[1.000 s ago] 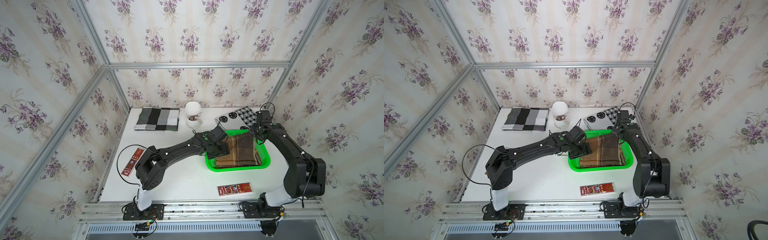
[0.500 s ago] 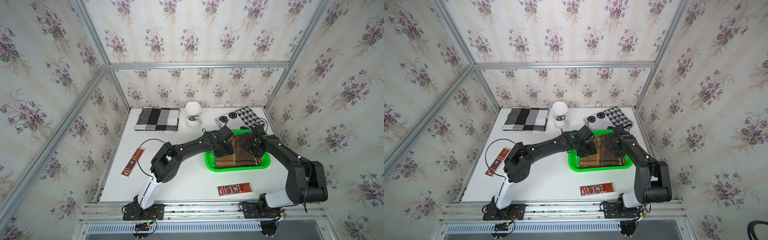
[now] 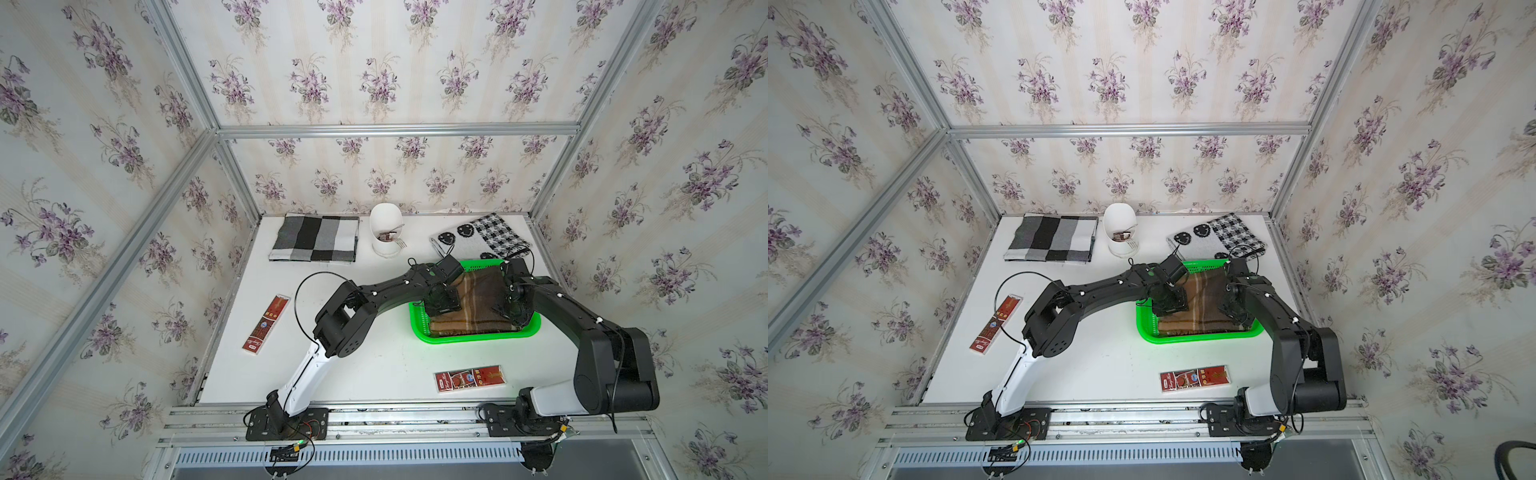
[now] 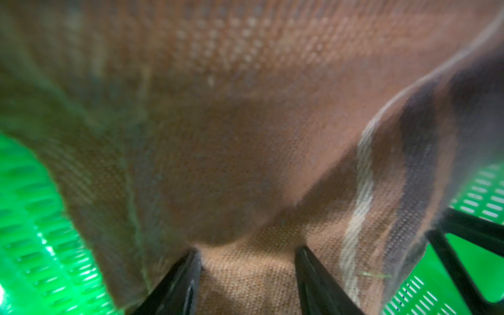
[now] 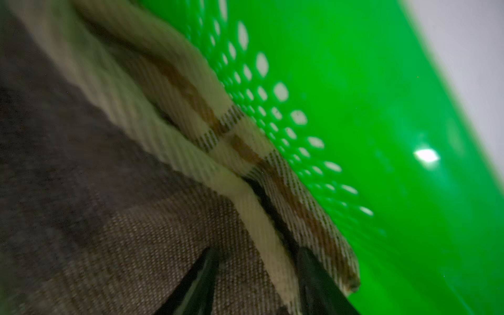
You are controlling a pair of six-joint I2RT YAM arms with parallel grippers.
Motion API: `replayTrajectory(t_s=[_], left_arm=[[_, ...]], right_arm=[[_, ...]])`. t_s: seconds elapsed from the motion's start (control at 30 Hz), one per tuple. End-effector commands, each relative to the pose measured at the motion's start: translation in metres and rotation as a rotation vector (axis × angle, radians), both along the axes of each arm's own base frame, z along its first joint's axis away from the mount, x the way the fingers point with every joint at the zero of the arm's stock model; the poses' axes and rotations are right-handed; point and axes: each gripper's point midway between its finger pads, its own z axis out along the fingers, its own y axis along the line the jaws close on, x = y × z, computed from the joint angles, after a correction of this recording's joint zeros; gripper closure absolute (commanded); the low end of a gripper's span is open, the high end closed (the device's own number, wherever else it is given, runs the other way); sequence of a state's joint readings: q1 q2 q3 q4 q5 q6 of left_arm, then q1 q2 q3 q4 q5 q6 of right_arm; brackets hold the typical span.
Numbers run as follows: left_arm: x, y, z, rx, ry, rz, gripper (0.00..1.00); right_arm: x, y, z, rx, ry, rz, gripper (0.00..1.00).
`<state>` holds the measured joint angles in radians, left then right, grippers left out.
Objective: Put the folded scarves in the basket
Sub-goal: Place the scarf in the basket.
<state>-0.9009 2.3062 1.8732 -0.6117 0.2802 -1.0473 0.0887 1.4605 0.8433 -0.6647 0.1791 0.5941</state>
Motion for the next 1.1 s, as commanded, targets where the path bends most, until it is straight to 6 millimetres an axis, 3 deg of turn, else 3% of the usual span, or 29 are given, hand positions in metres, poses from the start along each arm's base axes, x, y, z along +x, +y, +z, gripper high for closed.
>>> replayTrajectory(t_s=[0.0,0.07,0.13,0.2,0.23,0.37,0.47,0.77,0.97,1.0,1.07], left_arm=[[0.004,0.009,-0.008,0.050,-0.012,0.001,0.39],[0.006,0.011,-0.011,0.058,-0.010,0.003,0.39],[0.007,0.014,-0.013,0.071,-0.015,0.004,0.39],[0.009,0.018,-0.013,0.086,-0.021,0.010,0.39],[0.010,0.020,-0.012,0.095,-0.027,0.011,0.39],[0.016,0.031,-0.009,0.134,-0.059,0.024,0.39],[0.020,0.037,-0.010,0.151,-0.069,0.035,0.39],[0.021,0.036,-0.004,0.122,-0.072,0.040,0.39],[0.021,0.035,0.023,0.100,-0.134,0.037,0.36],[0.021,0.034,0.032,0.089,-0.154,0.034,0.35],[0.022,0.032,0.055,0.065,-0.207,0.028,0.32]], right_arm=[[0.003,0.003,-0.010,0.013,0.002,0.011,0.52],[0.004,0.001,-0.015,0.007,0.003,0.004,0.60],[0.007,-0.004,-0.016,-0.021,-0.002,-0.011,0.77],[0.010,-0.012,-0.009,-0.063,-0.021,-0.036,0.95],[0.012,-0.014,-0.002,-0.077,-0.040,-0.044,1.00],[0.017,-0.027,0.034,-0.144,-0.127,-0.074,1.00],[0.016,-0.032,0.045,-0.175,-0.144,-0.073,1.00],[-0.003,-0.028,0.004,-0.149,-0.040,-0.088,1.00],[0.004,-0.037,0.020,-0.198,-0.091,-0.118,1.00],[0.008,-0.036,0.026,-0.190,-0.107,-0.114,0.96],[0.014,-0.032,0.037,-0.174,-0.145,-0.098,0.78]])
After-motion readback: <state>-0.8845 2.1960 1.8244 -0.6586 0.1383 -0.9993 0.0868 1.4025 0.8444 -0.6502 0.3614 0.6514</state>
